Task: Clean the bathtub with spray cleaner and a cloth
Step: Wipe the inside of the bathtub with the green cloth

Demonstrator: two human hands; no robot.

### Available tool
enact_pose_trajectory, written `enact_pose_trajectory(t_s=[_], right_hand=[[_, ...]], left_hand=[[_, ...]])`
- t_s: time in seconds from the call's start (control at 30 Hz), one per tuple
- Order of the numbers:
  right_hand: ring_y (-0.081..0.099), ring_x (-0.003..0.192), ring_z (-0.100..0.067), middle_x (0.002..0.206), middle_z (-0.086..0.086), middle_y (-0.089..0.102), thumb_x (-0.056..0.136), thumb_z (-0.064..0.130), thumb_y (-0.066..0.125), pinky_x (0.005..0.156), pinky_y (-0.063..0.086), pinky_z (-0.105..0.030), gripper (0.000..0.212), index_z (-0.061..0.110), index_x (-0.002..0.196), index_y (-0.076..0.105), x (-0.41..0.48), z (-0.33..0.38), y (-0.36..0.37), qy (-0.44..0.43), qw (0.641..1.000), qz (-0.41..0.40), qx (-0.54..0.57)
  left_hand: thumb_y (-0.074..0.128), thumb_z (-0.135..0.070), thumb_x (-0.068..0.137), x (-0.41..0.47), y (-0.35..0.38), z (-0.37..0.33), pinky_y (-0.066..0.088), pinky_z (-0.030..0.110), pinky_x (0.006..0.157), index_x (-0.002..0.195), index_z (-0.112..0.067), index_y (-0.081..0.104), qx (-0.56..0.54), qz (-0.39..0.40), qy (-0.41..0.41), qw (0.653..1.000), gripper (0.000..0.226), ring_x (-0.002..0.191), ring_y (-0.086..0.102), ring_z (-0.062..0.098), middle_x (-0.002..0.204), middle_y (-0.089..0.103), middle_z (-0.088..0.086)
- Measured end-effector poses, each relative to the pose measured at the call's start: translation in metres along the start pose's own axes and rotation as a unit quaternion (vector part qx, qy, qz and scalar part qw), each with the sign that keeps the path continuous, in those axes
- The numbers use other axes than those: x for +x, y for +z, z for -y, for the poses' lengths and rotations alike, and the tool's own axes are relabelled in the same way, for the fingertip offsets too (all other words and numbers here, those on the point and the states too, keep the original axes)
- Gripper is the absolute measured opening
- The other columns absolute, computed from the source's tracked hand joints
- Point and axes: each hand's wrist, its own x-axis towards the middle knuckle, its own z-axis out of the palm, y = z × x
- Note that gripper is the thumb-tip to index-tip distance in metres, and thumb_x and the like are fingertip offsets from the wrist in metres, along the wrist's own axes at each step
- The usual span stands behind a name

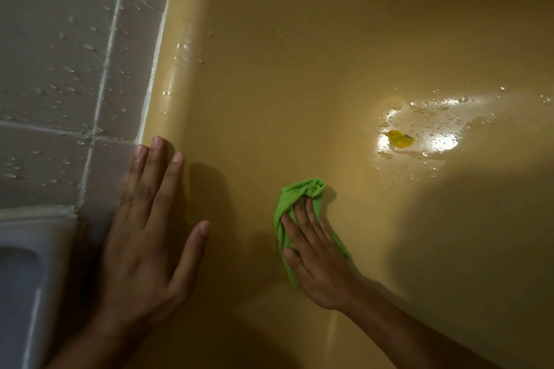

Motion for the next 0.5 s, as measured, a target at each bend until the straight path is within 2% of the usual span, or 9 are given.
enact_pose_trajectory(t_s=[0.17, 0.37, 0.5], right_hand=[[-0.017, 0.156, -0.022, 0.169, 0.007, -0.019, 0.110, 0.044, 0.019, 0.125, -0.004, -0.048, 0.060, 0.041, 0.159, -0.015, 0.024, 0.037, -0.025, -0.060, 0.998, -0.026, 0.008], [-0.015, 0.157, -0.019, 0.169, 0.009, -0.017, 0.110, 0.037, 0.025, 0.125, -0.002, -0.050, 0.059, 0.034, 0.160, -0.006, 0.074, 0.063, -0.070, -0.090, 0.992, -0.084, 0.027], [-0.017, 0.156, -0.017, 0.167, 0.012, -0.021, 0.110, 0.036, 0.029, 0.125, -0.002, -0.054, 0.060, 0.033, 0.159, -0.006, 0.117, 0.068, -0.101, -0.088, 0.988, -0.123, 0.026]], left_hand=[[0.048, -0.038, 0.096, 0.003, -0.001, 0.001, 0.012, 0.043, 0.129, 0.159, -0.002, 0.027, -0.015, -0.008, 0.009, 1.000, 0.075, 0.159, 0.009, 0.031, 0.171, 0.015, 0.012], [0.049, -0.039, 0.096, 0.007, 0.000, 0.002, 0.018, 0.050, 0.127, 0.159, 0.002, 0.025, -0.020, -0.016, 0.011, 1.000, 0.079, 0.159, 0.011, 0.031, 0.171, 0.017, 0.014], [0.050, -0.039, 0.096, 0.011, -0.001, 0.002, 0.020, 0.051, 0.127, 0.158, 0.002, 0.026, -0.021, -0.021, 0.015, 0.999, 0.079, 0.159, 0.012, 0.031, 0.170, 0.018, 0.014]])
